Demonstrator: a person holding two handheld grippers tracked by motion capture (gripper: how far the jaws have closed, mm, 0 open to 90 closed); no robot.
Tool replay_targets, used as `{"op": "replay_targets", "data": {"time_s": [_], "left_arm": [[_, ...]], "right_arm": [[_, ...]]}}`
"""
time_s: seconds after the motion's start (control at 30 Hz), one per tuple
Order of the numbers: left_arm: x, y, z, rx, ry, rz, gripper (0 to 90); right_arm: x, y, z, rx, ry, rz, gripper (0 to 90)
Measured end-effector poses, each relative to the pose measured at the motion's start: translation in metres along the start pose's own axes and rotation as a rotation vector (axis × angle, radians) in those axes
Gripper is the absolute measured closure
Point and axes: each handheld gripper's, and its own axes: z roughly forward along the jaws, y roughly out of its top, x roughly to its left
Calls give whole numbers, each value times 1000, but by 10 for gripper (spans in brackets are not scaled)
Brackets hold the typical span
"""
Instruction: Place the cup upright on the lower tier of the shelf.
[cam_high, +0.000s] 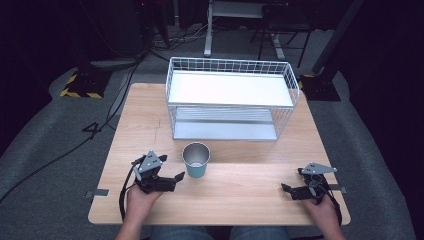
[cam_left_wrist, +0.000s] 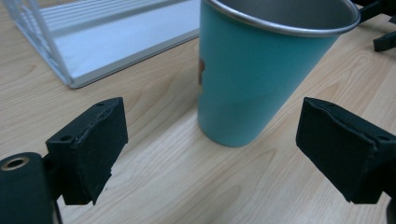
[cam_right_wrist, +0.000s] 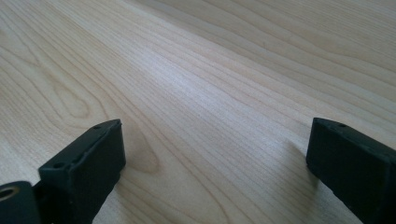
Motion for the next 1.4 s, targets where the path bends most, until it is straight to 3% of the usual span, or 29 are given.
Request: {"op": "replay_targets", "data": {"time_s": [0.7, 0.87, 1.13, 1.2, 1.4], "left_arm": [[-17, 6, 44, 11, -26, 9, 83], [-19, 6, 52, -6, -33, -33, 89], [-19, 6, 61, 8, -43, -58, 113], [-20, 6, 66, 22, -40, -35, 139], [-22, 6, 69, 23, -31, -18, 191]], "right_arm": [[1, 0, 0, -3, -8, 4, 58], [0, 0, 0, -4, -10, 6, 59], [0, 0, 0, -4, -17, 9, 59], [0, 0, 0, -4, -17, 10, 59], [0, 0, 0, -3, -19, 11, 60]]}}
